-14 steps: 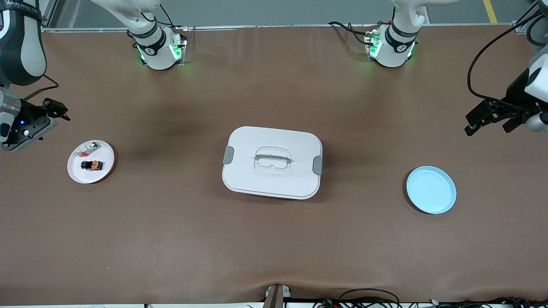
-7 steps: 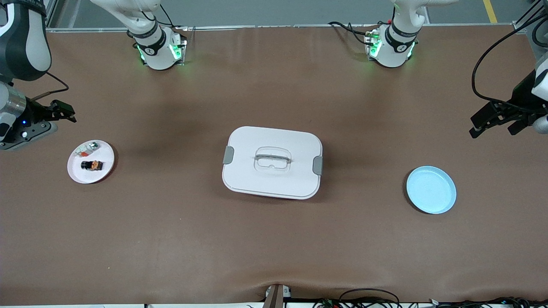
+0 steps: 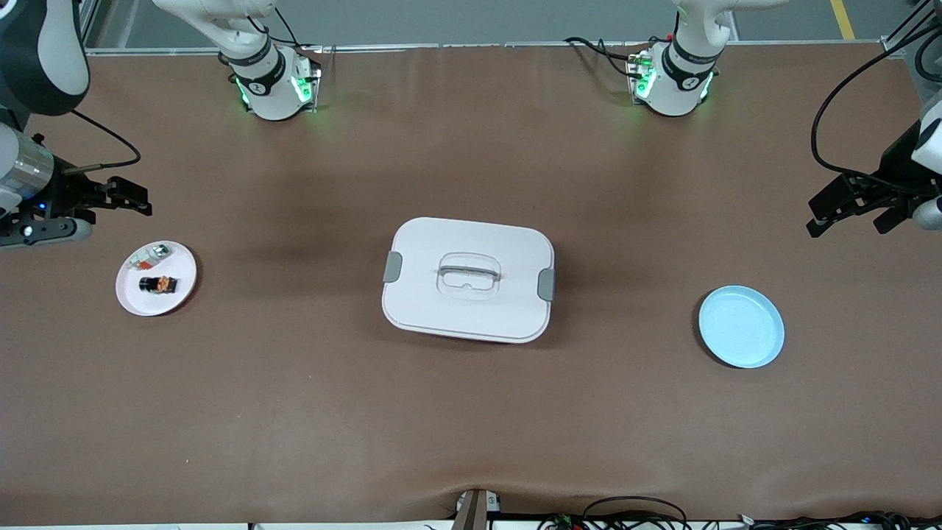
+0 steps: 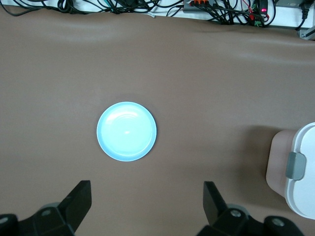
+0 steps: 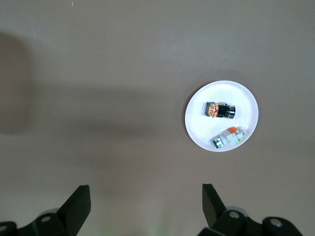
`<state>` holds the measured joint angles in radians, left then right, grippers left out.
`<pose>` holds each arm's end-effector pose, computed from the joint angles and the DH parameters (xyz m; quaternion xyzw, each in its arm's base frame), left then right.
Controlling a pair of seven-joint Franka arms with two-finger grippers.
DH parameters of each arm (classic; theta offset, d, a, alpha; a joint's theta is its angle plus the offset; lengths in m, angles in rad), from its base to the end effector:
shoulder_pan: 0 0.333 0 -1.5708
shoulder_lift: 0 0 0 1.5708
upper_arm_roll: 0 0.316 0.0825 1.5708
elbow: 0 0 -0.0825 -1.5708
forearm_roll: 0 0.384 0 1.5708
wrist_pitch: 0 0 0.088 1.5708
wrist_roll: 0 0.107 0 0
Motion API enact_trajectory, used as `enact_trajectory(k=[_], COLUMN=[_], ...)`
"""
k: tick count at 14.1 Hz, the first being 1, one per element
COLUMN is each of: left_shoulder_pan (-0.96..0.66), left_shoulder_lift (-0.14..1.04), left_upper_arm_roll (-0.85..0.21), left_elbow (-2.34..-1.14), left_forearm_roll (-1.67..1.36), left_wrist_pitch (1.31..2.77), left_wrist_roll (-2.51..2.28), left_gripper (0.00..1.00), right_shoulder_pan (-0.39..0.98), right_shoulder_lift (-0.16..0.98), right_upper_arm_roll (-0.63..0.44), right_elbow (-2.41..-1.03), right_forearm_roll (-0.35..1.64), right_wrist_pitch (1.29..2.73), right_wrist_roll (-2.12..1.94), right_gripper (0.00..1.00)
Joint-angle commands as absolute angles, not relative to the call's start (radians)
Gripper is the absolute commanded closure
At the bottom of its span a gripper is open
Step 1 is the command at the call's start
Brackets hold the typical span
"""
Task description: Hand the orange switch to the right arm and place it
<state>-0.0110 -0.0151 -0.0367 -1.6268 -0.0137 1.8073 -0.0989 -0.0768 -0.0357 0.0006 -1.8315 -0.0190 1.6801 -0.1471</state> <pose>0.5712 -0.0286 0.6291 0.9949 0.0264 0.0969 0.0136 0.5373 -0.0429 0.5301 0.9976 0.0370 -0.0585 0.0029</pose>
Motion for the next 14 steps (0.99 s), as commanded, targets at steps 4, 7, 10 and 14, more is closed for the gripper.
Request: enact_trajectory(k=[4, 7, 10, 14], left_shoulder_pan=[-0.006, -0.005, -0.005, -0.005], left_shoulder_lift=[-0.005, -0.005, -0.005, 0.005], left_upper_arm_roll=[-0.041, -0.041, -0.041, -0.041], left_elbow=[-1.598, -1.598, -1.598, -1.595], left_forearm_roll=[-0.015, -0.015, -0.015, -0.012], left_wrist_pitch=[1.801, 1.801, 1.801, 1.796], left_wrist_roll=[-0.077, -0.075, -0.075, -0.060], left_gripper=[0.00, 0.00, 0.00, 0.00], right_shoulder_pan=[-0.038, -0.044, -0.038, -0.028], right_shoulder_lift=[0.003, 0.003, 0.002, -0.008], right_upper_arm_roll=[-0.005, -0.006, -0.005, -0.003], right_elbow=[-1.628, -1.569, -1.565, -1.566], right_forearm_roll=[-0.003, 0.000, -0.008, -0.012], right_wrist_pitch=[1.614, 1.591, 1.559, 1.562], right_wrist_roll=[-0.006, -0.005, -0.009, 0.026], right_gripper=[0.00, 0.00, 0.00, 0.00])
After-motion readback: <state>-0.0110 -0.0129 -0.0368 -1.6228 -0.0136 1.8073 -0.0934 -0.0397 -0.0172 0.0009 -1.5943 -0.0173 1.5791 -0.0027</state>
